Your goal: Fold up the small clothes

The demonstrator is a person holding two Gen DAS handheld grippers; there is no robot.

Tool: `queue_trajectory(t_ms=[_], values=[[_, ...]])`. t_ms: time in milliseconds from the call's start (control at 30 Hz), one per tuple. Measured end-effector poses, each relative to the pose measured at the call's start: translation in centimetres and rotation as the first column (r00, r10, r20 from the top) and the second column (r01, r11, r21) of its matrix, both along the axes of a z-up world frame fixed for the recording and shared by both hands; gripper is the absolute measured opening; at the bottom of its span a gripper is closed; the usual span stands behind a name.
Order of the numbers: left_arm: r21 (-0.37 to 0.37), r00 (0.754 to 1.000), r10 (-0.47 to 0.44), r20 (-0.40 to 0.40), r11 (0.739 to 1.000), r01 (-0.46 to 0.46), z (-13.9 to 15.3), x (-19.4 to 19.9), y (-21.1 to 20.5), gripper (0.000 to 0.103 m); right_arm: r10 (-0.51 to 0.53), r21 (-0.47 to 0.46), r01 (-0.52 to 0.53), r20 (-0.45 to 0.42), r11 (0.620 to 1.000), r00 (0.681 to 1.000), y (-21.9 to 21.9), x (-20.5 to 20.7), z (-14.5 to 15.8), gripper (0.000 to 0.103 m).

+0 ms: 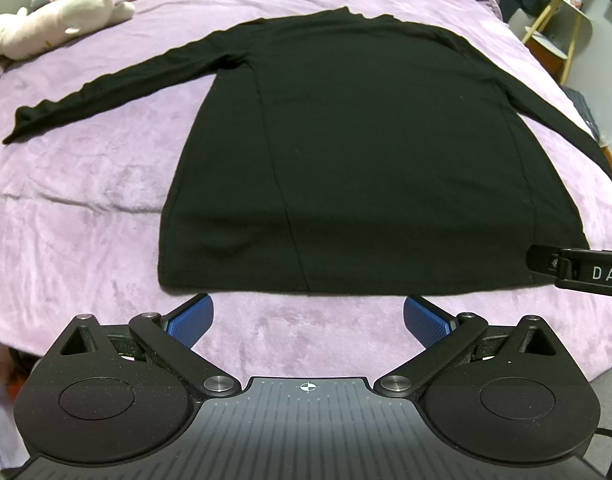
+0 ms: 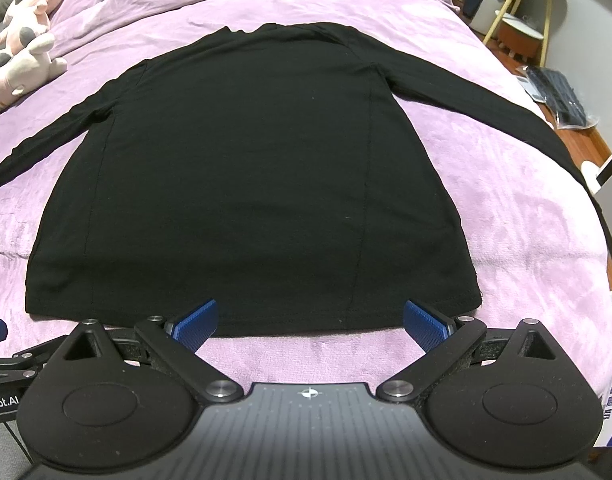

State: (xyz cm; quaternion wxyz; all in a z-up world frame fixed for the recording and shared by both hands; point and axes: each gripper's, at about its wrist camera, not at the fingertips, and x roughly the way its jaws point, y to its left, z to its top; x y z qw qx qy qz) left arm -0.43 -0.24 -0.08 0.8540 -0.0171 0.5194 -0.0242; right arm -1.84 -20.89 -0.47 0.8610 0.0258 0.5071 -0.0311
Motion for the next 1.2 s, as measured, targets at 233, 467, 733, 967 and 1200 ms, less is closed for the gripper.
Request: queue_trajectory(t_ms=[233, 467, 733, 967, 1200], values=[[-0.001, 1.000, 0.001, -0.001, 1.000, -0.001, 0.06, -0.01, 0.03, 0.103, -0.006, 0.004, 0.006, 0.001, 1.000, 1.000, -0.21, -0.12, -0.02, 0.099], [-0.002, 1.000, 0.000, 0.000, 1.000, 0.000, 0.06, -0.01, 0.04, 0.103, -0.006, 0.005, 0.006, 0.002, 1.000, 1.000, -0.19, -0.12, 0.03, 0.099], [-0.005, 1.000, 0.002, 0.000, 1.000, -0.002, 0.07, -0.17, 0.01, 0.103, -0.006, 0.006, 0.006, 0.004, 1.000, 1.000, -0.17, -0.19, 0.11, 0.099], [-0.006, 1.000, 0.003, -0.001, 1.000, -0.003, 0.22, -0.26, -0.02, 0.103, -0.004, 0.010, 0.004, 0.006, 1.000, 1.000, -0.26, -0.25, 0.07, 0.099], [-0.004, 1.000, -0.001, -0.003, 1.000, 0.001, 0.44, -0.14, -0.14, 0.103, -0.001, 0.023, 0.000, 0.012, 1.000, 1.000, -0.41, -0.30, 0.01, 0.099]])
